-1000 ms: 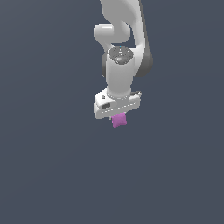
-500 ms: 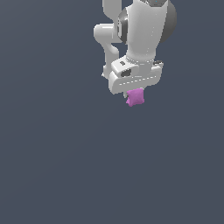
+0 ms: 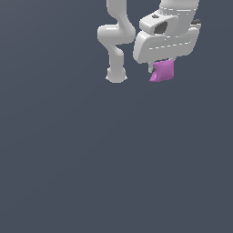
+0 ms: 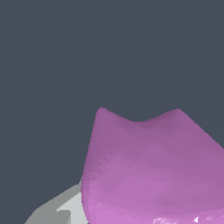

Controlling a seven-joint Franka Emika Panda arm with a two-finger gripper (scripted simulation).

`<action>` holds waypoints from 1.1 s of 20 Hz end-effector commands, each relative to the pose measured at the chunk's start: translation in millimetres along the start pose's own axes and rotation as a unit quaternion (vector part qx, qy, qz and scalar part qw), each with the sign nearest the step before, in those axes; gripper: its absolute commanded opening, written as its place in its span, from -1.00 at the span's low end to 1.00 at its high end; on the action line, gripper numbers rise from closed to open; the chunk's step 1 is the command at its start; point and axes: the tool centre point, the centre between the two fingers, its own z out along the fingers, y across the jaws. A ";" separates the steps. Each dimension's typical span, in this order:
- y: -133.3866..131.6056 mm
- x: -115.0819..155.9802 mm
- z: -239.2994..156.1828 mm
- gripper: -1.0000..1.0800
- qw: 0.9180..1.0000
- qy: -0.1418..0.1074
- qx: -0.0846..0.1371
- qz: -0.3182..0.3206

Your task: Pick up the object and move it to a goal position.

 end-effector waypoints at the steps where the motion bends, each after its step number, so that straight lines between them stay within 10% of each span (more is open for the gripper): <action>1: -17.7 -3.7 -25.6 -1.00 1.000 0.000 0.000 0.000; 22: -81.9 -9.2 -121.3 -1.00 1.000 0.000 0.002 0.001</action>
